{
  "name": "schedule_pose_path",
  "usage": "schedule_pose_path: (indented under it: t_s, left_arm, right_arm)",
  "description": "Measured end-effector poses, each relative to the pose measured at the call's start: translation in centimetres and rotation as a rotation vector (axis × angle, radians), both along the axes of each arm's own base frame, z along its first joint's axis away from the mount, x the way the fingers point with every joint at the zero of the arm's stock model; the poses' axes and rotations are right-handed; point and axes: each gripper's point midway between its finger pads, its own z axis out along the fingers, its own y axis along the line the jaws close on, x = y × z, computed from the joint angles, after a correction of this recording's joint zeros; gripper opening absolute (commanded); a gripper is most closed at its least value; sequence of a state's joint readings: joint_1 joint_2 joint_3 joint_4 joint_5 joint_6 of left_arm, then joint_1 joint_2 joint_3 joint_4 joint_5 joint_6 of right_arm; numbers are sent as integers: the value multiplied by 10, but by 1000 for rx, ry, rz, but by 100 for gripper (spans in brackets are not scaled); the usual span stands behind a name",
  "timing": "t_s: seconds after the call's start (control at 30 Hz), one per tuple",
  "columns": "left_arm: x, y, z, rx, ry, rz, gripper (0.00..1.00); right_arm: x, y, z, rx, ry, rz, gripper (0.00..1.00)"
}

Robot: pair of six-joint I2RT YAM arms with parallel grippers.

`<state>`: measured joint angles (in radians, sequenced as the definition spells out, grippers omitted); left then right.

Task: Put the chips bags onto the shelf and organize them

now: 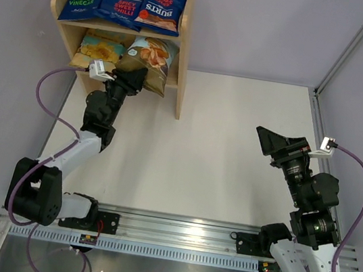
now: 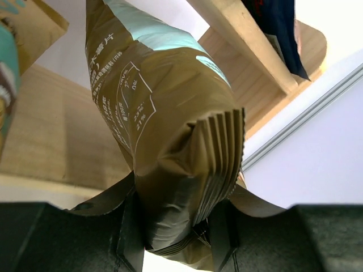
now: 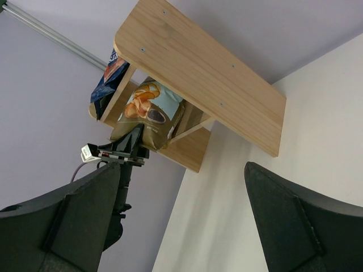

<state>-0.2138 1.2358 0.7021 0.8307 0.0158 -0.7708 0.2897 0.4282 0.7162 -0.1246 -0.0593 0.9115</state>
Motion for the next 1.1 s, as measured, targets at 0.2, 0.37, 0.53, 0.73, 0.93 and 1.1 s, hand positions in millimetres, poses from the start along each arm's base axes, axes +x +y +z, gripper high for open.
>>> schedule_pose_path:
  t_s: [0.2, 0.37, 0.53, 0.73, 0.93, 1.1]
  left_arm:
    - [35, -7, -14, 5, 40, -10, 6]
    - [53, -10, -26, 10, 67, -8, 7]
    - [67, -14, -19, 7, 47, -11, 6]
    - [83, -18, -33, 14, 73, -16, 9]
    - [87, -27, -35, 27, 65, -27, 14]
    - [88, -30, -38, 31, 64, -26, 33]
  right_arm:
    - [2, -2, 0, 2, 0, -15, 98]
    - [2, -3, 2, -5, -7, -19, 98]
    - [-1, -4, 7, -8, -26, -21, 99]
    - [-1, -4, 10, -3, -39, -20, 98]
    - [3, -3, 11, 1, -48, -20, 98]
    - [9, -1, -3, -6, -15, -19, 98]
